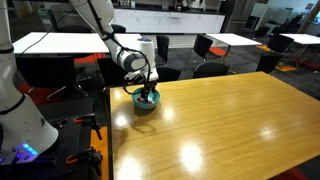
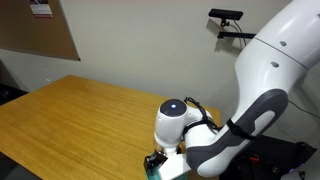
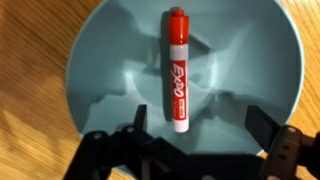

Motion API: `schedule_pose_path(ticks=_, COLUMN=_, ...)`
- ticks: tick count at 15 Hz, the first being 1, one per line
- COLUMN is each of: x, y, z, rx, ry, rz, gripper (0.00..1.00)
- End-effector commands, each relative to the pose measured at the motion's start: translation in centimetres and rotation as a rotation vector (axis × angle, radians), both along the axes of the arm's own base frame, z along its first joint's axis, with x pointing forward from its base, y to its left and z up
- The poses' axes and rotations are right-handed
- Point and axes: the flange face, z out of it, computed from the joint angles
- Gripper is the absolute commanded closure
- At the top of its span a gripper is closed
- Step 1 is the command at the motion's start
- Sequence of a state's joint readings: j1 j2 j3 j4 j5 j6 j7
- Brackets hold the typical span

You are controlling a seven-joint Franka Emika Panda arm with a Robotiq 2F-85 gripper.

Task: Take the marker from the bowl and put it on the table

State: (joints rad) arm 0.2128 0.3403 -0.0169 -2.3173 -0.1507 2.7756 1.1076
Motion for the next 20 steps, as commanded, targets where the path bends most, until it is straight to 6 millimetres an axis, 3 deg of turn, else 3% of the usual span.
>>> schedule_pose_path(ticks=1, x=0.4, y=0.3, z=-0.5, rx=0.004, ry=-0.014, rz=0.004, gripper=0.01)
schedule_pose_path(ticks=7, x=0.2, y=0.4, z=-1.5, rx=0.007, ry=0.005, rz=0.001, gripper=0.25)
schedule_pose_path(ticks=12, x=0.2, y=0.4, z=-2.1, rx=0.01, ry=0.019, rz=-0.002, gripper=0.24)
schedule_pose_path(ticks=14, x=0.2, y=0.4, z=-2.2, rx=0.008, ry=0.023, rz=-0.002, gripper=0.29)
schedule_pose_path(ticks=16, x=0.3, y=0.4, z=-2.3, rx=0.006, ry=0.028, rz=-0.002, gripper=0.54)
schedule_pose_path(ticks=20, x=0.5, y=0.5, z=-2.2, rx=0.002, ry=0.026, rz=-0.001, gripper=0.85)
